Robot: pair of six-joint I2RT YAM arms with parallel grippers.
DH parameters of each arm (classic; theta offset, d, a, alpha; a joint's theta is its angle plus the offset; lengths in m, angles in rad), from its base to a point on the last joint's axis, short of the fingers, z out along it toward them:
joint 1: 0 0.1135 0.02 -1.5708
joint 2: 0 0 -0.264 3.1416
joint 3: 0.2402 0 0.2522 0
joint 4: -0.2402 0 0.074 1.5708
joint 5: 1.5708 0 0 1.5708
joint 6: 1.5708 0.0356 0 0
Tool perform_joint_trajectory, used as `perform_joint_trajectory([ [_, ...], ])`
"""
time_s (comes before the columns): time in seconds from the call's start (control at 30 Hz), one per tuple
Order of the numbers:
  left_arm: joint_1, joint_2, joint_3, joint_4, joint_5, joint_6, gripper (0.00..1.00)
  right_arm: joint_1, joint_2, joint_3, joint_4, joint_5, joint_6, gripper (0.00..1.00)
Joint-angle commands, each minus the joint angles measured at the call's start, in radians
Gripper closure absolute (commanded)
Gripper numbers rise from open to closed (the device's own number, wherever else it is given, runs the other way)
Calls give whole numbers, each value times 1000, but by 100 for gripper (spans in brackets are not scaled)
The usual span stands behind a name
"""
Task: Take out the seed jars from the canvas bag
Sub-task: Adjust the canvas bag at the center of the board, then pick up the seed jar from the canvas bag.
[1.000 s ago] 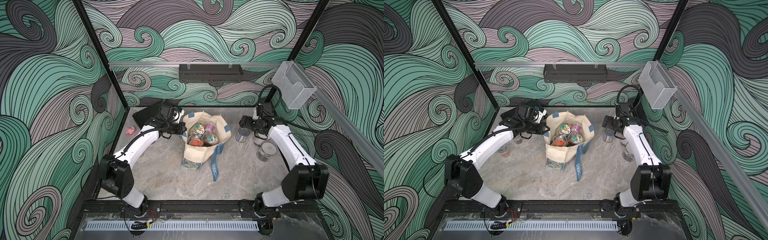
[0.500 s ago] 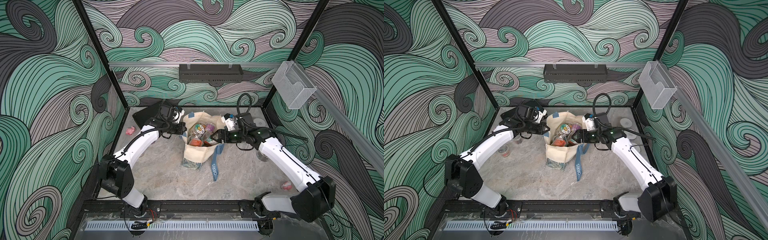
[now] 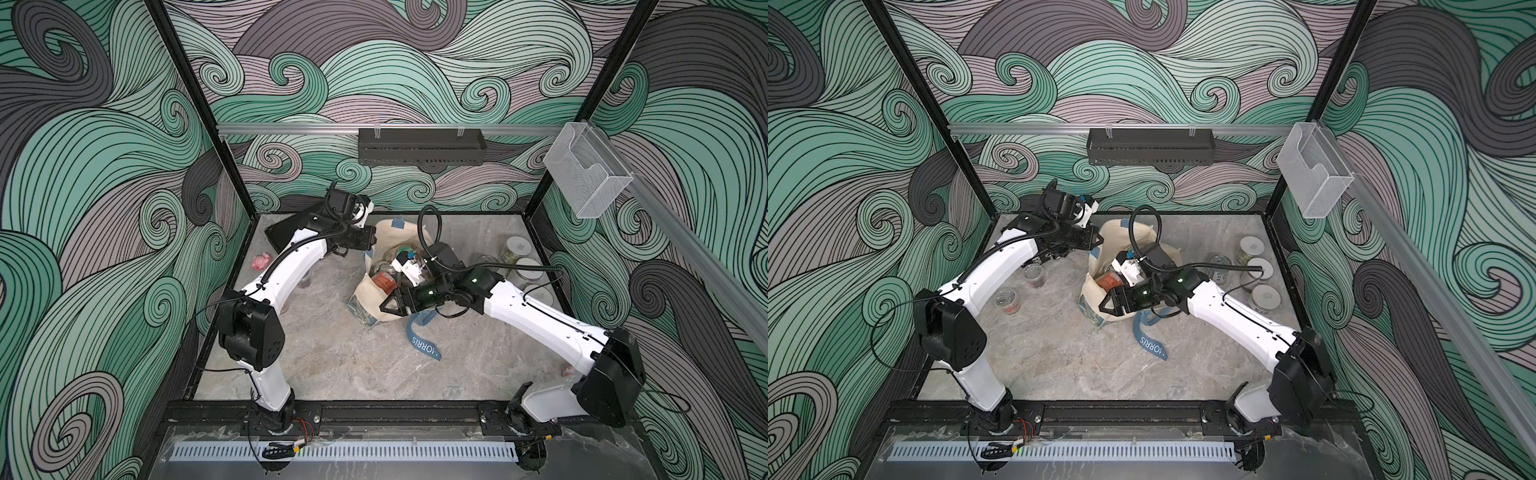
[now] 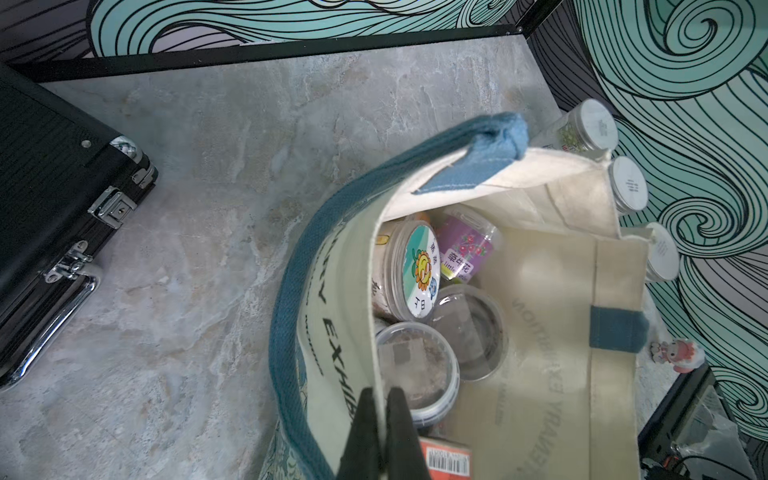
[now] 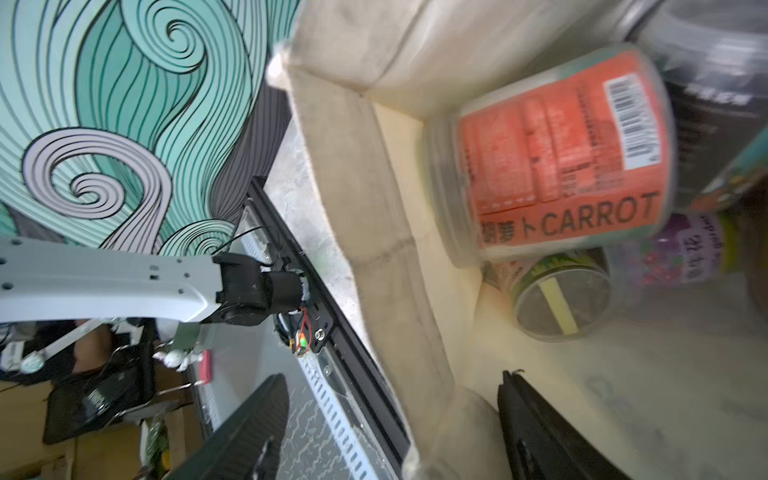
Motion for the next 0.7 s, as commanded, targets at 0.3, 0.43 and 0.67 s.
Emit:
perform_joint_trajectory([
  [0.3,-166,-180,-209,146,-138,118,100,-90,-183,-41,-78,433,63,20],
  [0.43,-212,-183,-226,140,-186,148,100,-109,-145,-47,-63,425,77,20],
  [0.67,-229,-163,-223,128,-216,161,100,-111,-84,-71,28,366,58,20],
])
